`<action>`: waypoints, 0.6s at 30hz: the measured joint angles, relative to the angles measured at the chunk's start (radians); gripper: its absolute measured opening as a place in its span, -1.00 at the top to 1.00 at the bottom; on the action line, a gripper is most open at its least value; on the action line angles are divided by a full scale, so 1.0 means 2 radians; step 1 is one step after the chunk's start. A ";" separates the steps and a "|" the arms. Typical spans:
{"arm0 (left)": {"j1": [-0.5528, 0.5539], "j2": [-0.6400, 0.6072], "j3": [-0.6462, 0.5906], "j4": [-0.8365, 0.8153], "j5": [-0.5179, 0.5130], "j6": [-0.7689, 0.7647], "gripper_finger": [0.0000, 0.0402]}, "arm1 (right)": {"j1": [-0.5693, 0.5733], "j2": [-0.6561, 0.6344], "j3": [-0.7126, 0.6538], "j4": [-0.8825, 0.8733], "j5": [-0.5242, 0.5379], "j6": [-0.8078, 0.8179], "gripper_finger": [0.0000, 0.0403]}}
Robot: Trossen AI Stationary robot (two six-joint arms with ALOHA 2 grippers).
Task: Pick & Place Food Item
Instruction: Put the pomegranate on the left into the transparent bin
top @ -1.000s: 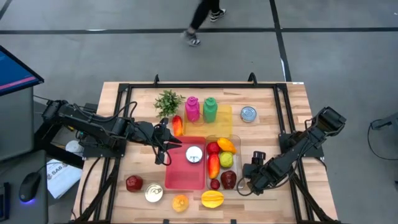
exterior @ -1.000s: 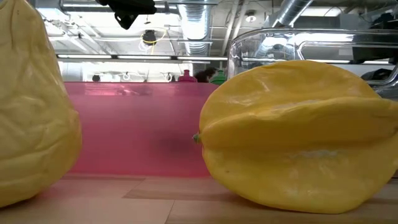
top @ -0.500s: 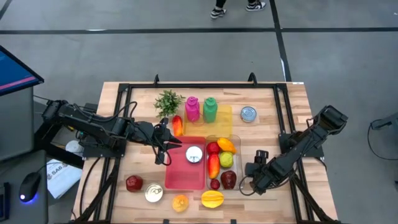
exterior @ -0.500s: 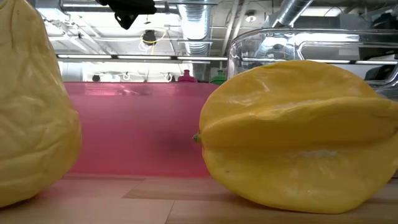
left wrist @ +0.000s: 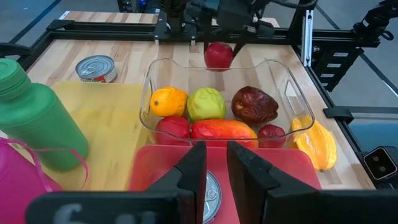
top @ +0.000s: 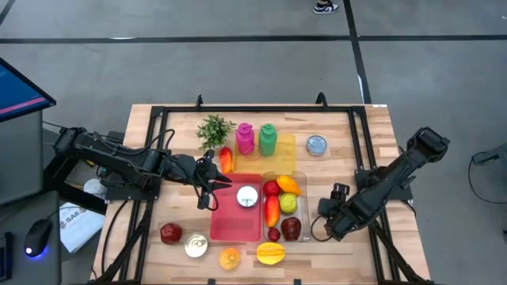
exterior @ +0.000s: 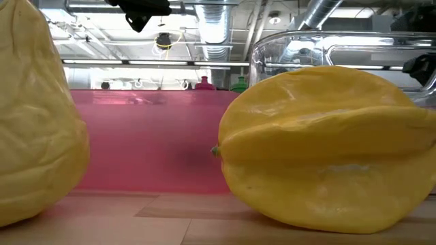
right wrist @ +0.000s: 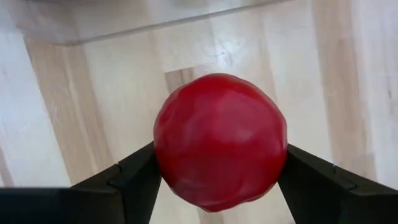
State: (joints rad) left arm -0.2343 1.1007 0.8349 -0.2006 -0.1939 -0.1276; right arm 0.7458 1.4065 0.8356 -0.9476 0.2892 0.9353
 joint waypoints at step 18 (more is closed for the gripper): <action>0.000 0.000 0.000 0.000 0.000 0.012 0.74 | -0.001 -0.135 0.000 -0.086 0.131 0.039 -0.37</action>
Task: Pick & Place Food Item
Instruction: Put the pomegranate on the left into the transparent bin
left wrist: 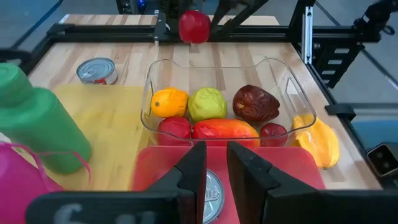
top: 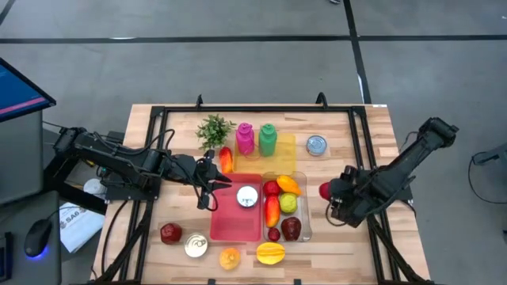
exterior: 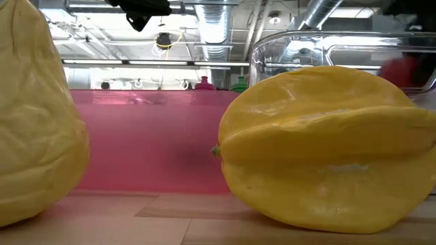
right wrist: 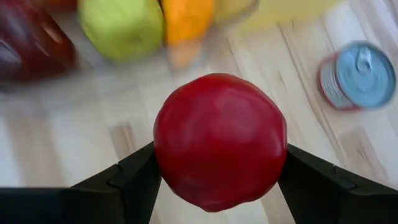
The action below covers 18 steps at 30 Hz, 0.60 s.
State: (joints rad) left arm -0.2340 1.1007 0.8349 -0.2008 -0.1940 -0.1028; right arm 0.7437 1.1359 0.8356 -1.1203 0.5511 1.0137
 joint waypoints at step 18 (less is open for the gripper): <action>0.000 0.000 0.000 0.000 0.000 0.038 0.74 | -0.020 0.010 0.000 0.391 0.092 -0.351 -0.37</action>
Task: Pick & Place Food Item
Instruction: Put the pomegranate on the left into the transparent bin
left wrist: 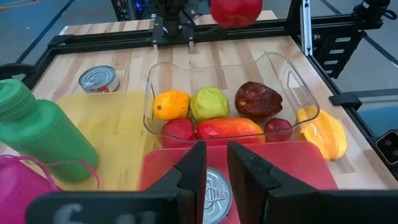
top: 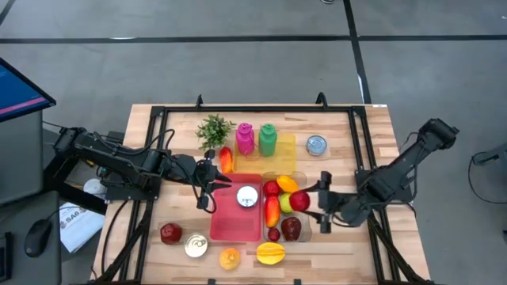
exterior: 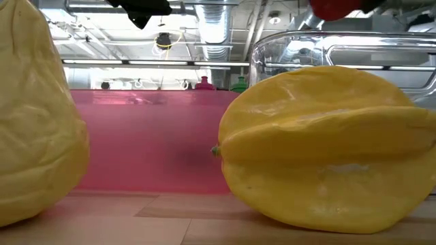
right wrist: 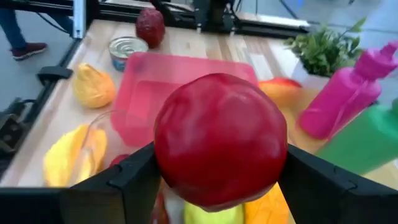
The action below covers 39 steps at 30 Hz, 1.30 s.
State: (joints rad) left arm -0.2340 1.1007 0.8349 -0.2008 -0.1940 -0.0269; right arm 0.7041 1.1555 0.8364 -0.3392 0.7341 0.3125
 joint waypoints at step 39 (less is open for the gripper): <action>0.000 0.000 0.000 0.000 0.000 0.000 0.74 | -0.112 0.111 0.000 -0.063 -0.045 0.001 -0.74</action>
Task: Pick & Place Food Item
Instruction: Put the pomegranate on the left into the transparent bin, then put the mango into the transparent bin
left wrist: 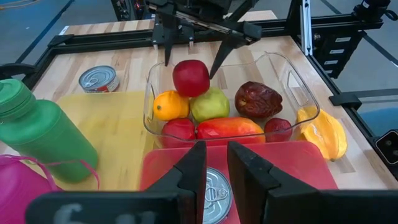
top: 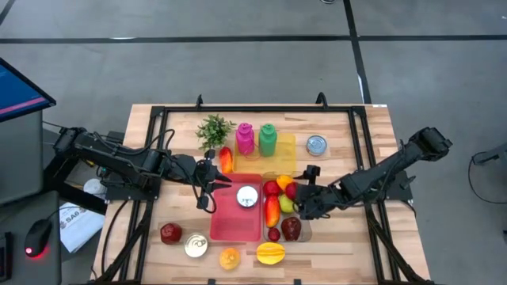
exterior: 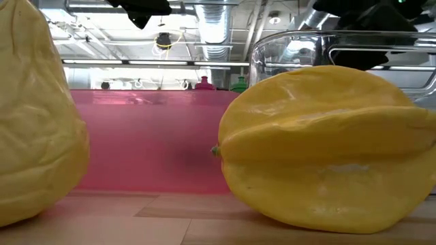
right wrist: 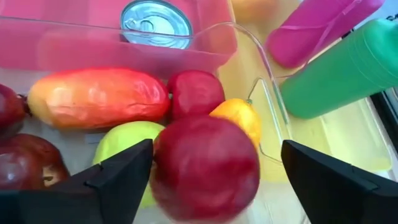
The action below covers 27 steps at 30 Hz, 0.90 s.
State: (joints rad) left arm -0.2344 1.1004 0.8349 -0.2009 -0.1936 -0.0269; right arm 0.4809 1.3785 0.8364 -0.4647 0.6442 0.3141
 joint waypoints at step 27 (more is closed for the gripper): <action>0.000 0.000 0.000 0.000 0.000 0.000 0.74 | 0.023 -0.001 0.195 -0.255 -0.067 0.071 -0.88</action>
State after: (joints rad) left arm -0.2340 1.1007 0.8349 -0.2009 -0.1940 -0.0265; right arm 0.5263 1.3773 1.2254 -0.9740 0.5112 0.4566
